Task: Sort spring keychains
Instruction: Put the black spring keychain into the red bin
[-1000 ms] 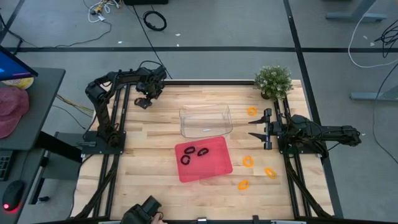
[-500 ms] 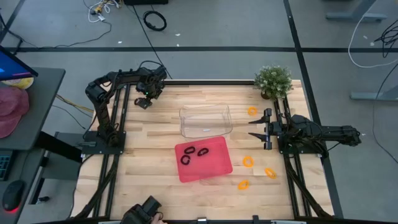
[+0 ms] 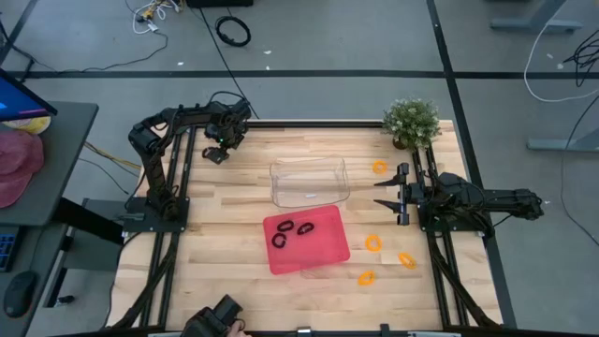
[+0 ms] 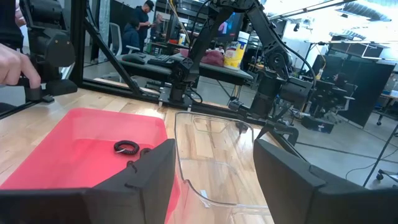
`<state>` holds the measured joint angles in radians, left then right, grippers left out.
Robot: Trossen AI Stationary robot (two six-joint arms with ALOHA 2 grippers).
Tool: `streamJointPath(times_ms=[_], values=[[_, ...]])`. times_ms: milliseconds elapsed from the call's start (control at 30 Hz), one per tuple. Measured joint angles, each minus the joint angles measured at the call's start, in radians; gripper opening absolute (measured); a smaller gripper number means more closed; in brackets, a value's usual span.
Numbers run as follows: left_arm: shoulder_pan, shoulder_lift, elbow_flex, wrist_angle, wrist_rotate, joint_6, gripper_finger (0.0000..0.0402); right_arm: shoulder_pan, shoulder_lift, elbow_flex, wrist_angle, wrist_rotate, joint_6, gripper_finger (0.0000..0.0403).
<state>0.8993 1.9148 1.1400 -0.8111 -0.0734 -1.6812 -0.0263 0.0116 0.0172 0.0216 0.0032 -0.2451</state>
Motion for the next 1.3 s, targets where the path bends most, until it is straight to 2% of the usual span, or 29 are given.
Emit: streamJointPath(times_ms=[267, 500, 1300], values=[[-0.001, -0.001, 0.000, -0.006, -0.013, -0.018, 0.0259, 0.000, 0.000, 0.000, 0.000, 0.000, 0.000, 0.0222], [-0.005, -0.056, -0.005, -0.009, -0.047, -0.032, 0.0259, 0.000, 0.000, 0.000, 0.000, 0.000, 0.000, 0.0222], [-0.004, -0.090, 0.001, -0.054, -0.042, -0.044, 0.0259, 0.000, 0.000, 0.000, 0.000, 0.000, 0.000, 0.0222]])
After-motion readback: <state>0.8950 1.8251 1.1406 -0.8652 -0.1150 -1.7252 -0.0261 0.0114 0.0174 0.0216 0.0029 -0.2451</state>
